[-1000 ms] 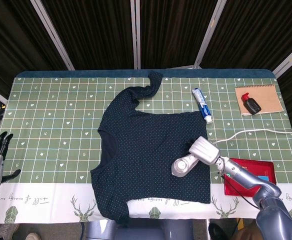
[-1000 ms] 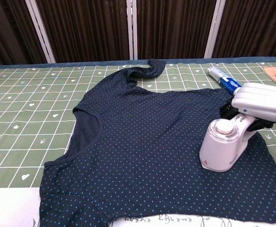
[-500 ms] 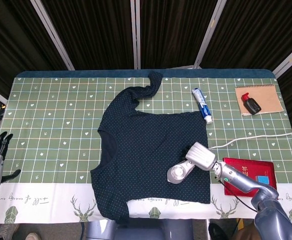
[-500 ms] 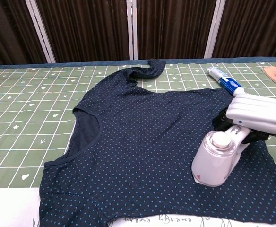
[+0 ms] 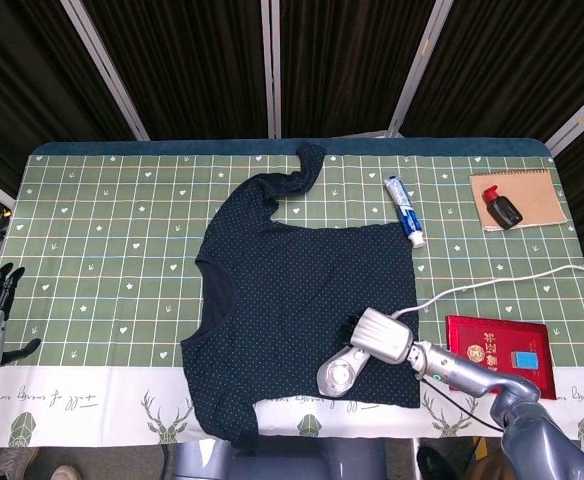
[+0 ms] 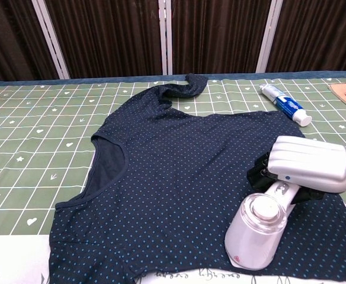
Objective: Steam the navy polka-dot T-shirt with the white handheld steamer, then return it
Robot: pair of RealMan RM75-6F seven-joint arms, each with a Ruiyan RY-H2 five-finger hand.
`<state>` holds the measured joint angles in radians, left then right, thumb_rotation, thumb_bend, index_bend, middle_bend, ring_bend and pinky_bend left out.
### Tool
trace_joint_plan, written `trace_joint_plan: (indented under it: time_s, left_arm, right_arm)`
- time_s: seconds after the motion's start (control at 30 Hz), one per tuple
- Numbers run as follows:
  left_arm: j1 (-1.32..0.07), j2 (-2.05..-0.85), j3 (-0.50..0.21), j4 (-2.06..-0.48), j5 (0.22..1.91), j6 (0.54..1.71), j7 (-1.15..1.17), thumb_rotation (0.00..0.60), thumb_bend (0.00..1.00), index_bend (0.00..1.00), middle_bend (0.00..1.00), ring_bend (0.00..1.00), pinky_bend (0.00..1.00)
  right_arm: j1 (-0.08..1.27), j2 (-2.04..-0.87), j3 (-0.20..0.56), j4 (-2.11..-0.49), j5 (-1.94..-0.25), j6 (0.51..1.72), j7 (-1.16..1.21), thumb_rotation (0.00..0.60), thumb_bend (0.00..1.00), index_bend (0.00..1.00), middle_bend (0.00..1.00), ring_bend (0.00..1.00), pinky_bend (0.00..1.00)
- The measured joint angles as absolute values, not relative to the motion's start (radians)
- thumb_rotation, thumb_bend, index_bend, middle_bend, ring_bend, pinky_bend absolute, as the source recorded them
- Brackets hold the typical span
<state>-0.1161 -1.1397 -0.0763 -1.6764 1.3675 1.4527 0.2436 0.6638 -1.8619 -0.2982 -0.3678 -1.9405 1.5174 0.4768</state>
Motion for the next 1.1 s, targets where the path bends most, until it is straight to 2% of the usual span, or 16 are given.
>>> trace_joint_plan:
  time_s: [0.93,1.1]
  left_arm:
    - [-0.121,-1.145,-0.069,-1.676,1.372,1.44,0.249,0.6,0.0,0.0,0.0,0.0,0.0]
    - [-0.122,-1.145,-0.069,-1.676,1.373,1.44,0.248,0.6,0.0,0.0,0.0,0.0,0.0]
  right_arm:
    - [0.606,-1.8,-0.26,-0.231,-1.863,1.442,0.561,0.6,1.0,0.81,0.65,0.62,0.88]
    - [0.605,-1.805,-0.268,-0.231,-1.871,1.461,0.57,0.6,1.0,0.81,0.65,0.62,0.89]
